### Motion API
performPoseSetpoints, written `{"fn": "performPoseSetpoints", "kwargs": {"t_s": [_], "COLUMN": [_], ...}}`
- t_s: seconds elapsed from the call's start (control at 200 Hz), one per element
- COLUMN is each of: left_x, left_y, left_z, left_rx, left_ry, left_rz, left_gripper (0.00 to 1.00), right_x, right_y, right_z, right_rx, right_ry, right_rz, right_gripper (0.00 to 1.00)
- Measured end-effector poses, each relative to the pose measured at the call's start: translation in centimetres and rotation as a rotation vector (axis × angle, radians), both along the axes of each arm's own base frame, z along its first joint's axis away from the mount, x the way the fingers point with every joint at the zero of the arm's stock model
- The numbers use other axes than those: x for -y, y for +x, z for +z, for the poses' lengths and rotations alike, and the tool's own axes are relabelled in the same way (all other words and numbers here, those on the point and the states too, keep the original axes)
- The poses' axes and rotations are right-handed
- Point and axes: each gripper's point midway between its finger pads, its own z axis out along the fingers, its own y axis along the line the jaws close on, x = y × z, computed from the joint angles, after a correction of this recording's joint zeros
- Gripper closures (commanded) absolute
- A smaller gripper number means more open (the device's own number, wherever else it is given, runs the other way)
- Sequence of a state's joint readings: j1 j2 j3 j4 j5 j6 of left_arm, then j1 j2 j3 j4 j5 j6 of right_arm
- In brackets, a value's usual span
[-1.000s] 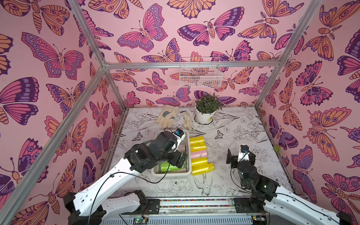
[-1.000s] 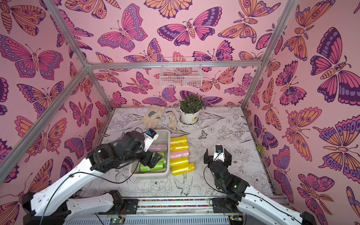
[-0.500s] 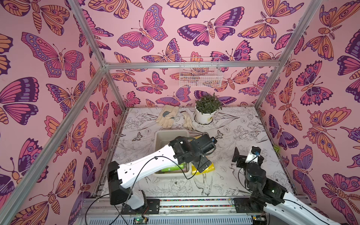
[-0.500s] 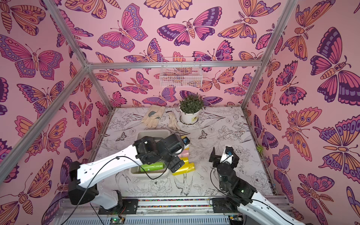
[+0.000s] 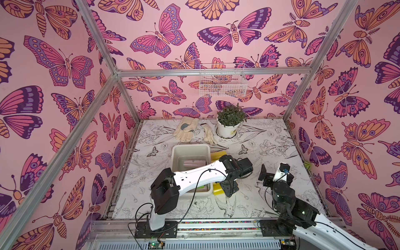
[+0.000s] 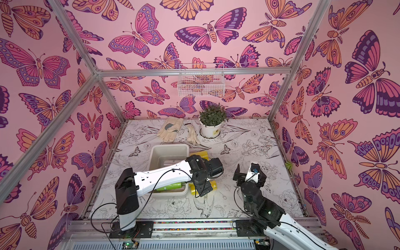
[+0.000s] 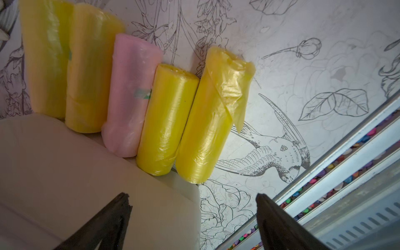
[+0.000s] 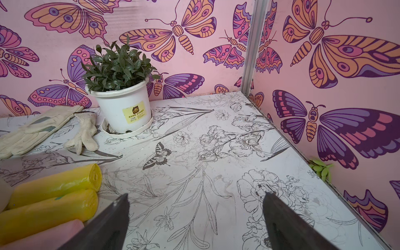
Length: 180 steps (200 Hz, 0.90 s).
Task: Put the roll of trash bags into the storage box
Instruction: Pick up the roll of trash bags from the center of the board.
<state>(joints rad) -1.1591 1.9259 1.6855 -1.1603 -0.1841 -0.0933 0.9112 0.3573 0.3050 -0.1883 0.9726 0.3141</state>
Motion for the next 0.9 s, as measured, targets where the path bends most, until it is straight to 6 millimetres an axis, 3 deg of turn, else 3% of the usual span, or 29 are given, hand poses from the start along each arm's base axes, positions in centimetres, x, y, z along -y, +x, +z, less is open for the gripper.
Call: {"fn": "performPoseSetpoints", "kwargs": {"t_s": [0.295, 0.596, 0.901], "left_x": [-0.6, -1.1, -1.6], "left_y": [-0.1, -0.4, -1.3], "left_z": [-3.4, -5.0, -6.7], "left_rx": [-0.039, -0.067, -0.129], "left_ry": [0.108, 0.164, 0.203], "left_rz": [-0.007, -0.060, -0.107], "left_gripper": [0.06, 0.10, 0.17], "right_x": [-0.2, -3.0, -5.4], "right_y": [0.0, 0.0, -1.8], "right_z": [-0.1, -0.5, 1.1], "right_rx": [-0.006, -0.022, 0.044], "right_ry": [-0.002, 0.006, 0.113], "right_rz": [0.013, 0.178, 0.395], "right_gripper": [0.01, 0.01, 0.01]}}
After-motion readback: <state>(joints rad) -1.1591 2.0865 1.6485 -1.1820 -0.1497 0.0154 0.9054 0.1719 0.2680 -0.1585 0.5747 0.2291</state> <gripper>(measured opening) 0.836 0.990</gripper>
